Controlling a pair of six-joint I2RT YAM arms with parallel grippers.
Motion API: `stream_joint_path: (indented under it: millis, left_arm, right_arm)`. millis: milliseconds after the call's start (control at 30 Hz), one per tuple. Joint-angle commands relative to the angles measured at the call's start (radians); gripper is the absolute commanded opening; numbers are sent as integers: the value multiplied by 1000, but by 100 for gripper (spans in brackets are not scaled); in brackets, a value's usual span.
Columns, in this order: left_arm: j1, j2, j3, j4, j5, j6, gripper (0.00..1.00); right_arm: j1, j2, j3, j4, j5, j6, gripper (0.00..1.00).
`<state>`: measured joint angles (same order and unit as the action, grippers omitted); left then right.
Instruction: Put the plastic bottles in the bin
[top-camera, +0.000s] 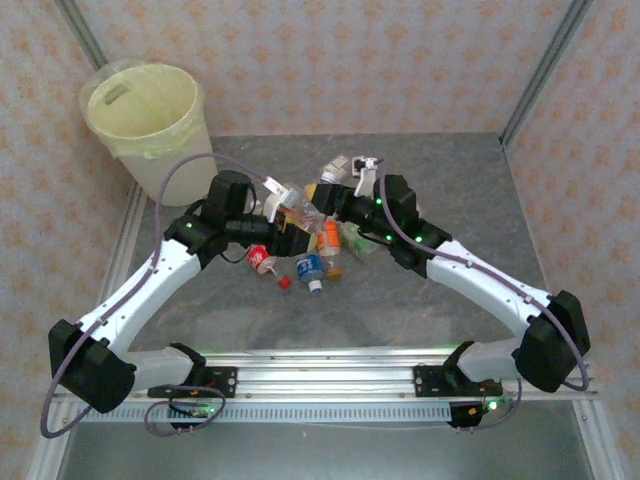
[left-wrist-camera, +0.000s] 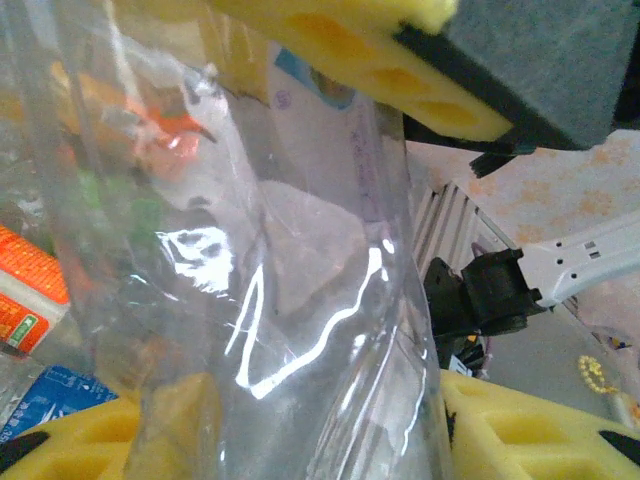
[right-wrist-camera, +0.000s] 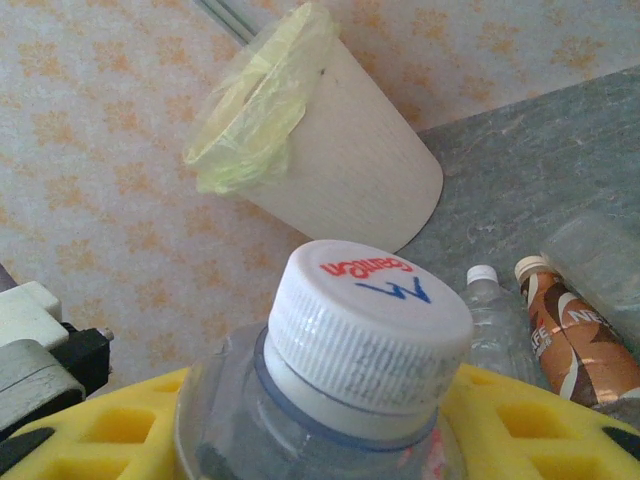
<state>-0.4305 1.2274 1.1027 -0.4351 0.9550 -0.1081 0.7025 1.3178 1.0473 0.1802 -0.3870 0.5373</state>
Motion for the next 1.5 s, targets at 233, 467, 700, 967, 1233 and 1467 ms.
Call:
stream_joint_path:
  millis: [233, 467, 700, 967, 1233, 1467]
  left_arm:
    - [-10, -65, -71, 127, -350, -74, 51]
    - [-8, -83, -84, 73, -662, -120, 50]
    - [7, -59, -10, -27, -971, -170, 49]
    - [128, -13, 103, -40, -1155, -209, 49]
    - [288, 138, 332, -21, -1288, -160, 50]
    - [438, 261, 522, -3, -1281, -76, 50]
  right_arm:
    - [3, -5, 69, -25, 62, 70, 91]
    - [3, -98, 42, -129, 293, 93, 99]
    - [4, -129, 10, -325, 536, 73, 99]
    - [3, -180, -36, -390, 605, 77, 99]
    - [3, -195, -32, -404, 641, 30, 99]
    - [3, -220, -41, -416, 661, 18, 99]
